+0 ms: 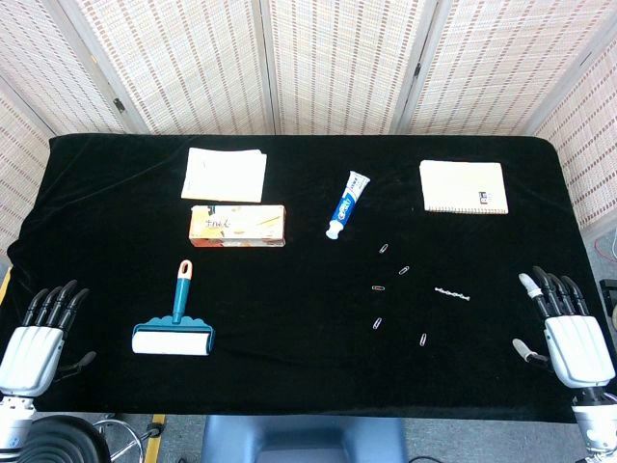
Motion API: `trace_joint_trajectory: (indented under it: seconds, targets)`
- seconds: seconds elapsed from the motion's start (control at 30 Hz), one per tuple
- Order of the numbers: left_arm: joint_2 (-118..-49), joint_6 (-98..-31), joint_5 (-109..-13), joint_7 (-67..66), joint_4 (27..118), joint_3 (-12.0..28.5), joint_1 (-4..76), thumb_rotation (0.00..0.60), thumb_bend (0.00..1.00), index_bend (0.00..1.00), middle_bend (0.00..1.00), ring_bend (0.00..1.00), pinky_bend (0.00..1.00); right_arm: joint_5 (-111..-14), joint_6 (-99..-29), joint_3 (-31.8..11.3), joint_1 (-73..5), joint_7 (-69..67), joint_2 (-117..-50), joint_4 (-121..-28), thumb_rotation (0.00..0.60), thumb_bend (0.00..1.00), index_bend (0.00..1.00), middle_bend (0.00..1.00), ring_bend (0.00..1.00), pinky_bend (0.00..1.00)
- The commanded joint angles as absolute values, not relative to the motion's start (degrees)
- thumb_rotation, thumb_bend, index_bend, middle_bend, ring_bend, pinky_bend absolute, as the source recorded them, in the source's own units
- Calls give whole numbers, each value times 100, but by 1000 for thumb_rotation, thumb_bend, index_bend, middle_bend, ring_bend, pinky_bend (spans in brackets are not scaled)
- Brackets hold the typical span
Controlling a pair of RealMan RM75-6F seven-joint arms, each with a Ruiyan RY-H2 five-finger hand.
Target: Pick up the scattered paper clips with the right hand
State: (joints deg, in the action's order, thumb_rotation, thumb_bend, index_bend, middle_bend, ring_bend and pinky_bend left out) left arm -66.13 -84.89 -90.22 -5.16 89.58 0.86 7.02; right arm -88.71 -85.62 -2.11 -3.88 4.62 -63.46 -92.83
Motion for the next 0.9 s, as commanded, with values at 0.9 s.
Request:
trace_joint_trajectory:
  seconds: [0.9]
  targets:
    - [-6486,-8301,-8893,41,8854,117,799,600,225,0,0,0,15,-7753,-7519,-1066,-1346,1567,-6913,-9226,600,214,341,0,0,0]
